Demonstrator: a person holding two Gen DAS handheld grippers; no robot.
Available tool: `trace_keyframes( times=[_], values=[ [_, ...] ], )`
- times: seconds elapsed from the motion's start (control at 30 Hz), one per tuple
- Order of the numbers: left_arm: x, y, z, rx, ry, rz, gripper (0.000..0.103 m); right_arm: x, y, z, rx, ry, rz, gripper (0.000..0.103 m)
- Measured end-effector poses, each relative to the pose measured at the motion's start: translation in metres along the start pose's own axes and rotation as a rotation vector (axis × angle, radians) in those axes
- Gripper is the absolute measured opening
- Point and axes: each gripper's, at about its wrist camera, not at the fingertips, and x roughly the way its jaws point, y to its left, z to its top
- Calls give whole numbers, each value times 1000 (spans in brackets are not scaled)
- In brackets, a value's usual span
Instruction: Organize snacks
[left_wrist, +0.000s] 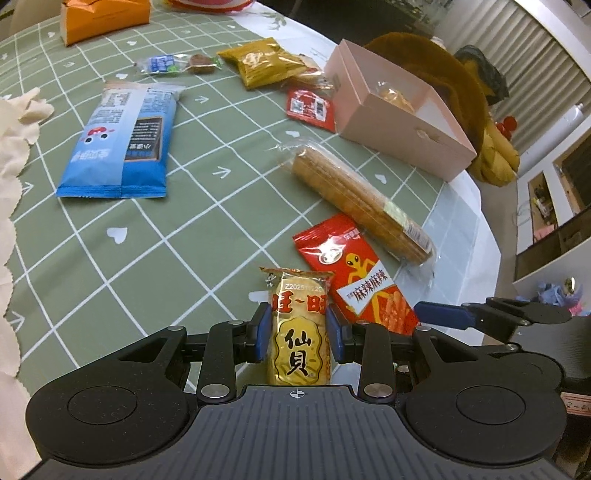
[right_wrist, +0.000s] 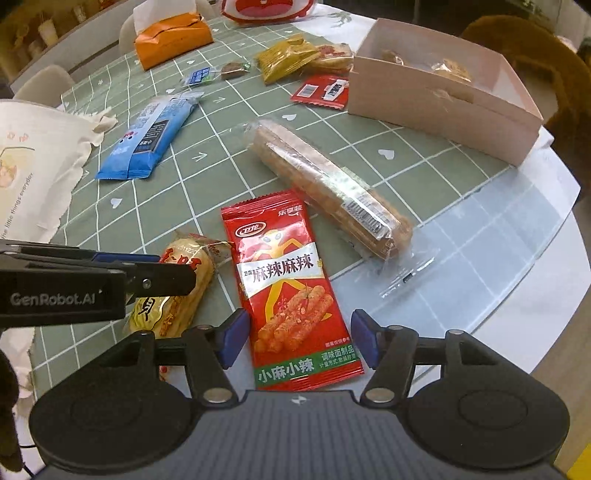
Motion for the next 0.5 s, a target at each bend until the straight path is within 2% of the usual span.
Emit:
trace_keyframes(
  times=[0.13,0.23,0.4,0.5],
  values=[
    [-4,6,-2,-32,-11,6,37,-2,0,-1,41,22,17,62],
    [-7,10,-1,-48,-20,14,37,-2,8,-2,9,29,58,62],
    [-12,14,-5,-50,-23,22,37,5,18,8,-41,-8,4,63],
    [-14,16,-7,-53,-22,25,36,12,19,17,-35,-22,-1,67]
  ],
)
